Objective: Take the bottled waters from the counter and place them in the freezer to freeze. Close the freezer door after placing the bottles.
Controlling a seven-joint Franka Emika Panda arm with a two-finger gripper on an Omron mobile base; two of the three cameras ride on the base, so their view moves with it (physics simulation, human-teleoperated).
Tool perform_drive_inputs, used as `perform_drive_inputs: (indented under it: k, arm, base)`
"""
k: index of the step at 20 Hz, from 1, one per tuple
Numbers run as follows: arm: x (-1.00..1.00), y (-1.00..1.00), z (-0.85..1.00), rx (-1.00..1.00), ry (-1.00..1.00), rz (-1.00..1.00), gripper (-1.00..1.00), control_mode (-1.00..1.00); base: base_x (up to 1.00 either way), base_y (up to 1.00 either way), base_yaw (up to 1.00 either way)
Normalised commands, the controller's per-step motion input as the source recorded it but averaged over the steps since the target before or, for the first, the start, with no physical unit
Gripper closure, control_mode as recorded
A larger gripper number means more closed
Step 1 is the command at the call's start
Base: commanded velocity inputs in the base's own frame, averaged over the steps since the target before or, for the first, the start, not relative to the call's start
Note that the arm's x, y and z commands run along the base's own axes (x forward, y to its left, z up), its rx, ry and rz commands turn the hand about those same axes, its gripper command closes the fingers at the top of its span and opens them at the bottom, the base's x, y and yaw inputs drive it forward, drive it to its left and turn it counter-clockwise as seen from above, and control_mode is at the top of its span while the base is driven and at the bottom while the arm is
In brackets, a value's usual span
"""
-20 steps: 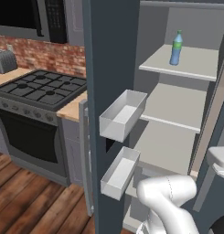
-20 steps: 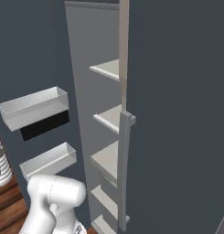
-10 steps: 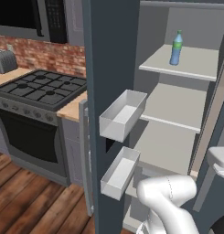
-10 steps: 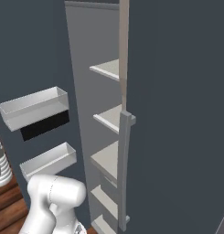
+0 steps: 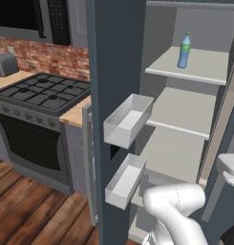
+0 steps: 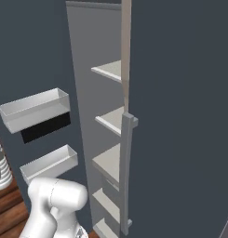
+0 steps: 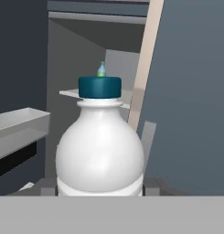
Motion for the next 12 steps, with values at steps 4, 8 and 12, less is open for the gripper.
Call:
perform_drive_inputs:
  k: [4, 8, 12]
  arm:
    - [0.0, 0.0, 0.0, 0.0, 0.0, 0.0, 1.0, 1.0]
    - [0.0, 0.0, 0.0, 0.0, 0.0, 0.0, 1.0, 1.0]
    - [0.0, 0.0, 0.0, 0.0, 0.0, 0.0, 1.0, 1.0]
  base:
    - [0.74, -0.26, 0.01]
    - [0.53, -0.15, 0.0]
    - [0.36, -0.21, 0.0]
